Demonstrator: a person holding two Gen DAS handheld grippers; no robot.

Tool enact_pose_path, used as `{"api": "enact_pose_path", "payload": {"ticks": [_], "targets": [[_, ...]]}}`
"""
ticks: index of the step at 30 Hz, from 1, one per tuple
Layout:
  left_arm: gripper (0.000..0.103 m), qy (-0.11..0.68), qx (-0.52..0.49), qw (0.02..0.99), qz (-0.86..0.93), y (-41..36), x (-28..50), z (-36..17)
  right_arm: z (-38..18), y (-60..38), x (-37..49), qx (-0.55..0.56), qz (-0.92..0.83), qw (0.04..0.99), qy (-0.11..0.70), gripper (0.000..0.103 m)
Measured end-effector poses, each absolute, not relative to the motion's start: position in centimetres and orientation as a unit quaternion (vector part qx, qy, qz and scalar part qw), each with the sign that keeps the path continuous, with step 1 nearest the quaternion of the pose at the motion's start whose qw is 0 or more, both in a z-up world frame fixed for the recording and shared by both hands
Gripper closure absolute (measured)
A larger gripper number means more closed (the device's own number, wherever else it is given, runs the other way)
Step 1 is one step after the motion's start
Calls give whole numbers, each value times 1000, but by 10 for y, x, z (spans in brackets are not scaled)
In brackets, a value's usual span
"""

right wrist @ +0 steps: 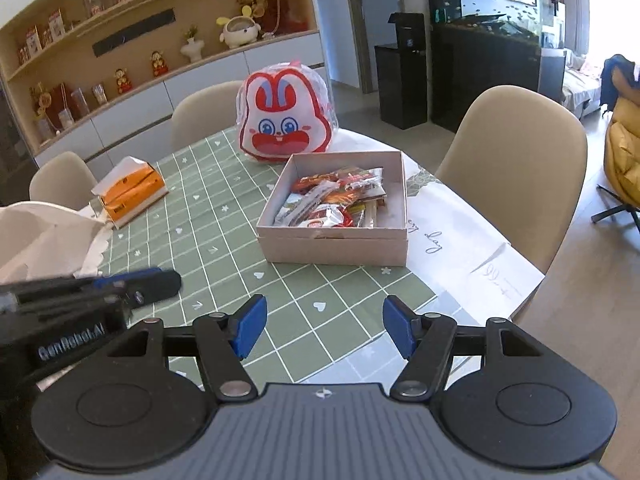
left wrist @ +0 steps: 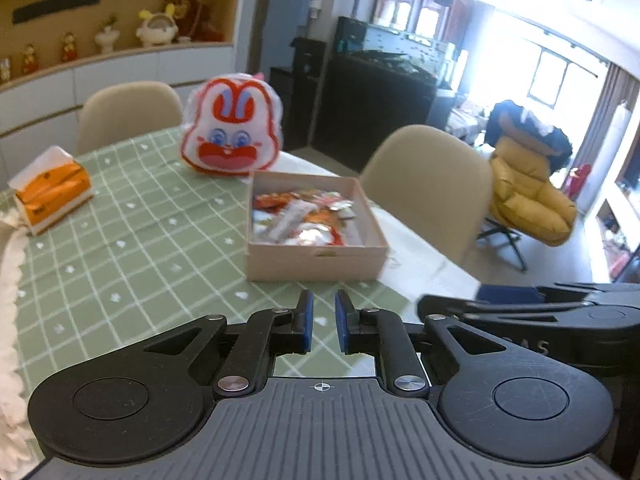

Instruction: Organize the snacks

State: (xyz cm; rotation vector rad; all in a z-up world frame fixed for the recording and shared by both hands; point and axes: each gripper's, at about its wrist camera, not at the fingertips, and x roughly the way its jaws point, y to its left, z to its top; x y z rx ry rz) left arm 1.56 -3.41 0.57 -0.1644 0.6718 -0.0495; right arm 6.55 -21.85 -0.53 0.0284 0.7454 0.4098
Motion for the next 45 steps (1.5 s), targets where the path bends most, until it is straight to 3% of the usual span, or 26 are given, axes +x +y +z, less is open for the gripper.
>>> {"api": "enact_pose_path", "payload": {"ticks": [45], "targets": [[87, 363, -54, 930, -17, -54, 12, -1, -15, -222, 61, -1, 196, 905, 377, 38]]}}
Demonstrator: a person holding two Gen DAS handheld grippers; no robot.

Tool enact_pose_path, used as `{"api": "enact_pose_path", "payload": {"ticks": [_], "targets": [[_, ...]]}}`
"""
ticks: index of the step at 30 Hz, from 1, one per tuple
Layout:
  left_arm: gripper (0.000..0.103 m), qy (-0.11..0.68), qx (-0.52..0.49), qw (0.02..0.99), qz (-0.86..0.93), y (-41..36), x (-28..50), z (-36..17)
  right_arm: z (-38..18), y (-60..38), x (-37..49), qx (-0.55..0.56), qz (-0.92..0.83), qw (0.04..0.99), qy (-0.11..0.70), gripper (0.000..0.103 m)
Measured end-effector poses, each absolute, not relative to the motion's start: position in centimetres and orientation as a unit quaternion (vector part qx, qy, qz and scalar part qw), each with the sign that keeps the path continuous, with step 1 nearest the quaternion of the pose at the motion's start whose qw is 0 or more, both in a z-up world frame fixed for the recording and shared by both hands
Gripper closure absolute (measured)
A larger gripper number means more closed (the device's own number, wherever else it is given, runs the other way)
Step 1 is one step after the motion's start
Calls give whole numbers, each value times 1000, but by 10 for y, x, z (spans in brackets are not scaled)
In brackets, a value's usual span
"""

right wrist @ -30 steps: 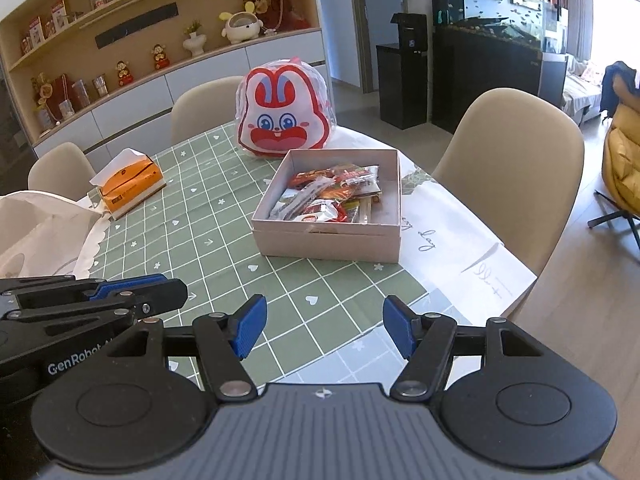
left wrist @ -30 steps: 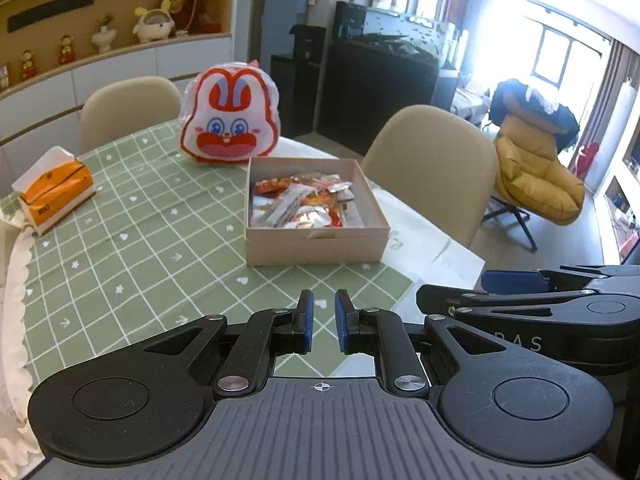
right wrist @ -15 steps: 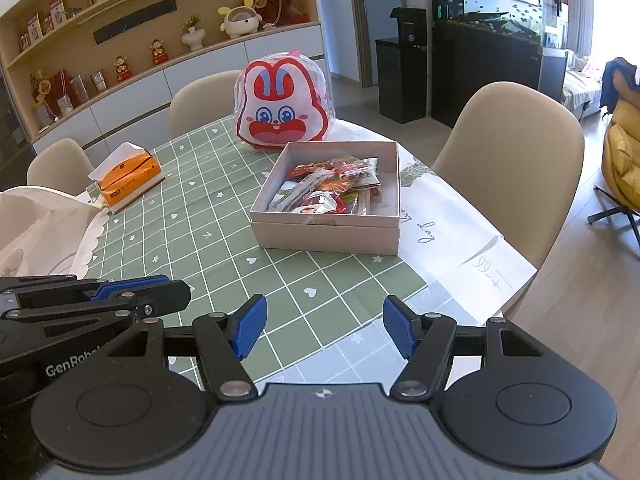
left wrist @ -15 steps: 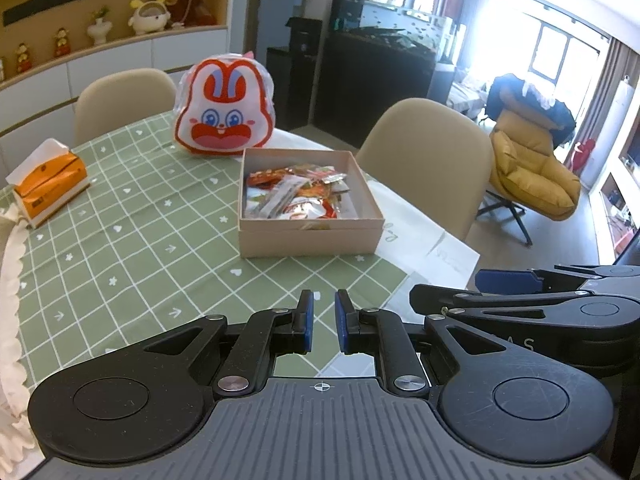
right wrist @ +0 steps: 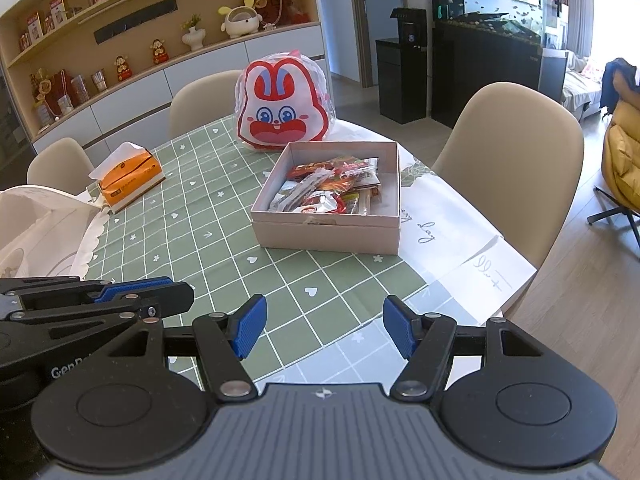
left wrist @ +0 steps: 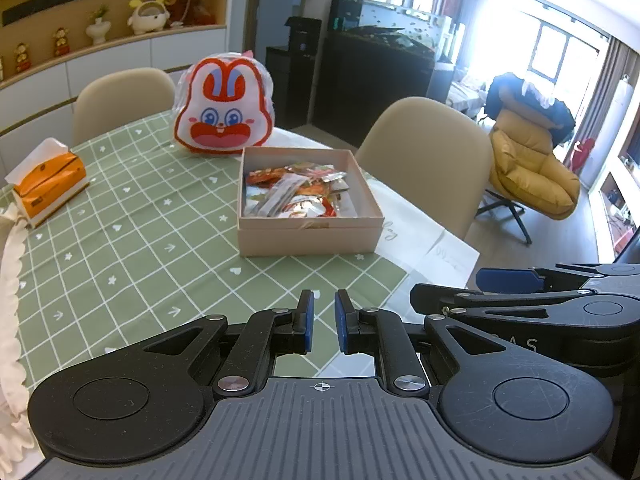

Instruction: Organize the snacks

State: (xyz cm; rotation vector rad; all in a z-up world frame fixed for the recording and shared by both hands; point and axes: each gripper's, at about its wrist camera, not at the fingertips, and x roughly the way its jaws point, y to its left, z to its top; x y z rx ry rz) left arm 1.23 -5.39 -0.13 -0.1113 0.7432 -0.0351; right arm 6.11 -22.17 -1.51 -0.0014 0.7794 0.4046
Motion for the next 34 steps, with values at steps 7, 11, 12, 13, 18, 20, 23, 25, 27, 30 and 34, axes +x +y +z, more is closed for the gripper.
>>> {"api": "enact_pose_path", "payload": {"ticks": [7, 11, 12, 13, 18, 20, 23, 25, 27, 30, 34], "targets": [[87, 362, -55, 930, -17, -54, 12, -1, -15, -222, 60, -1, 195, 905, 378, 38], [87, 363, -55, 930, -17, -54, 12, -1, -15, -222, 60, -1, 195, 905, 378, 38], [87, 363, -55, 930, -17, -54, 12, -1, -15, -222, 60, -1, 196, 905, 378, 38], [87, 363, -55, 930, -17, -54, 12, -1, -15, -222, 60, -1, 195, 905, 377, 38], [87, 362, -55, 930, -18, -54, 12, -1, -15, -222, 60, -1, 195, 905, 378, 38], [87, 362, -54, 931, -18, -54, 12, -1, -15, -222, 60, -1, 196, 905, 378, 38], [87, 358, -49, 932, -20, -53, 13, -3, -15, -222, 59, -1, 196, 905, 378, 38], [87, 358, -46, 932, -21, -54, 13, -5, -15, -222, 59, -1, 196, 905, 377, 38], [87, 358, -47, 932, -22, -54, 13, -7, -15, -222, 60, -2, 196, 905, 377, 38], [87, 357, -49, 932, -17, -53, 14, -10, -16, -222, 62, -1, 194, 905, 378, 38], [87, 371, -59, 927, -2, -47, 22, -17, -20, -221, 70, -3, 192, 902, 386, 38]]}}
